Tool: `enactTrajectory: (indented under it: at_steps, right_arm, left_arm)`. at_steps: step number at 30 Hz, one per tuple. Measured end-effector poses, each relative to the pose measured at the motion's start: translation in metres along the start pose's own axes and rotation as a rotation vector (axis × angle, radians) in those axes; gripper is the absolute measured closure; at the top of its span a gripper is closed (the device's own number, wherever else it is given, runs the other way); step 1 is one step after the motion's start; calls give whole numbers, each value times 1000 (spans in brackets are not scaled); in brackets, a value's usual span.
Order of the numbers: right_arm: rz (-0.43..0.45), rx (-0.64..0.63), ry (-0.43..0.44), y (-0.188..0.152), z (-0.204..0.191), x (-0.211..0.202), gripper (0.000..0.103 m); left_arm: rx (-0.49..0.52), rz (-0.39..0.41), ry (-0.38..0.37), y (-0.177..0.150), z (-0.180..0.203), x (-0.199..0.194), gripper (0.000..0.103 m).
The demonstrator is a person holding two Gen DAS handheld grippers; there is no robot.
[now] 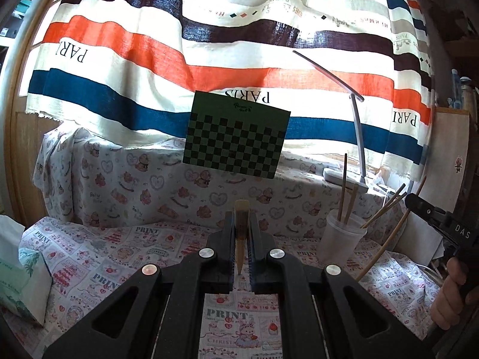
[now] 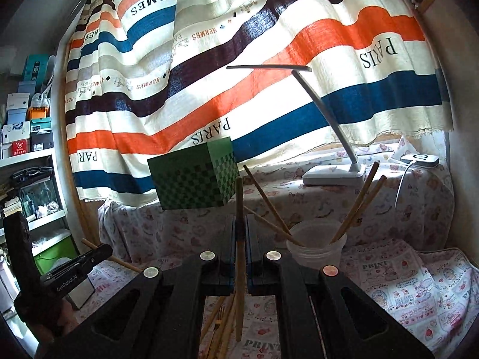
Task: Organize utensils
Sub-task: 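Carry both held sticks over the clear cup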
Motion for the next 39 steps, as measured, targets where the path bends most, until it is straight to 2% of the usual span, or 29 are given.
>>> enactTrajectory:
  at_steps: [3, 8, 10, 16, 20, 22, 25, 28, 31, 39]
  right_arm:
    - [-13, -1, 4, -4, -1, 4, 97]
    - [-81, 50, 121, -9, -4, 8, 95]
    - [-110, 58, 139, -13, -5, 12, 95]
    - [-140, 12, 133, -20, -13, 18, 94]
    - [-174, -7, 121, -26, -17, 24, 94]
    - [-187, -9, 120, -29, -19, 26, 94]
    - [-201, -20, 104, -33, -20, 29, 94]
    - [-209, -17, 98, -34, -18, 31, 94]
    - [-210, -13, 94, -34, -17, 32, 94]
    - [-225, -9, 76, -36, -15, 36, 94]
  left_arm:
    - [-5, -52, -17, 6, 2, 7, 97]
    - [45, -92, -5, 14, 16, 18, 97]
    - [59, -96, 4, 17, 21, 19, 97]
    - [95, -94, -3, 35, 35, 12, 97]
    - [152, -127, -3, 45, 42, 11, 97]
    - [185, -178, 24, 47, 42, 15, 97]
    - [189, -244, 13, 43, 42, 21, 97]
    - [203, -241, 38, 39, 43, 23, 97]
    - [174, -229, 37, 39, 38, 24, 97]
    - [129, -257, 28, 34, 20, 33, 96]
Point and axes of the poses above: each gripper's, at about its wrist camera, not at the fingertips, and x roughly the way its jaws point, z to its right, y to its top, the point moved 6 cm from there along x, roughly the way its jaws point, and after that the axes turned 9 degrees about -y, right-handed, at the moved point
